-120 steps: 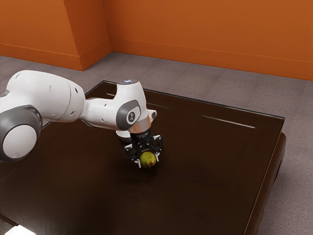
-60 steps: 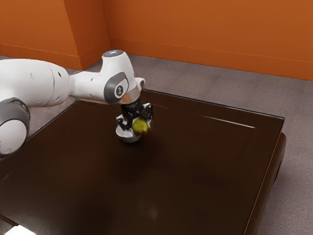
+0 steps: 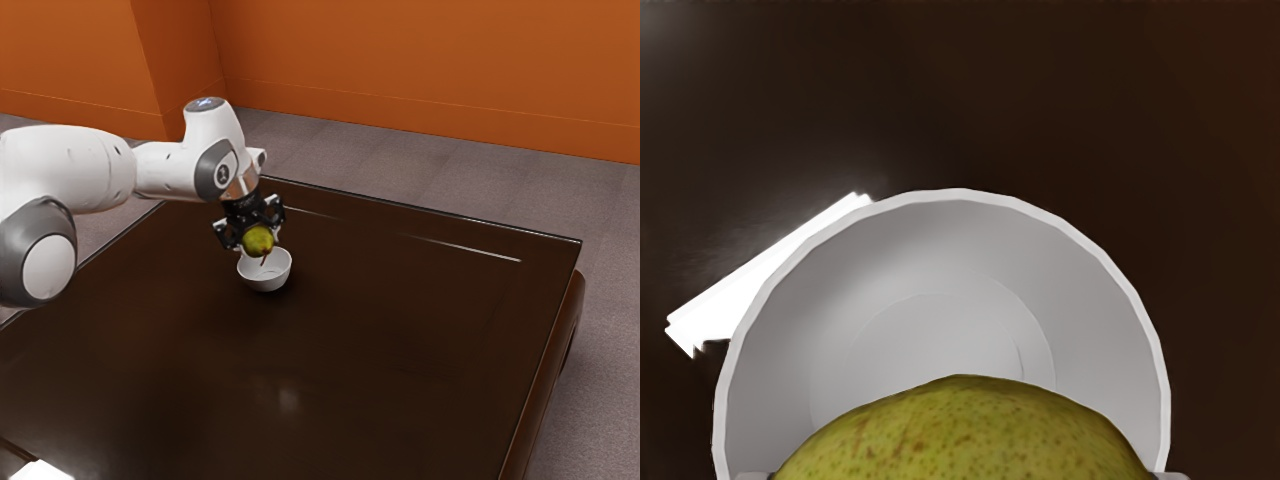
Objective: Place the pear in the bowl.
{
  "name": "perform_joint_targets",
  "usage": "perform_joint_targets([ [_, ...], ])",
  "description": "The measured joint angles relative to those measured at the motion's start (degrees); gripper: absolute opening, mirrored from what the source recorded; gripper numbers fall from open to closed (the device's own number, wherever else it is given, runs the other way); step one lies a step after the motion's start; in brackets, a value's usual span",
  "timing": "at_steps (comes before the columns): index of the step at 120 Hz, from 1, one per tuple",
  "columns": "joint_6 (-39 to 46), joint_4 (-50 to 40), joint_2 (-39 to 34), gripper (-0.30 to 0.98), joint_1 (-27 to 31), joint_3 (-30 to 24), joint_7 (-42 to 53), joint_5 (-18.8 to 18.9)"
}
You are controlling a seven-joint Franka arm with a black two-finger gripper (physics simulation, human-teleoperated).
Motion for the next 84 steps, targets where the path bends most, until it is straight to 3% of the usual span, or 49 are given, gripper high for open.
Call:
perform_joint_targets([
  [34,0.1,0.0,-1.4,0.6,-0.7,0.0,1.4,-0.2],
  [46,-0.6,-5.0,-8.7,0.63,-1.4,0.4,1.7,-0.1],
  [71,-14.2,-6.2,-24.7,0.67,-2.7,-0.2,8.6,6.3],
  [84,-20.4,-6.0,-29.2,0.67,-2.9,-0.9,14.2,8.2],
])
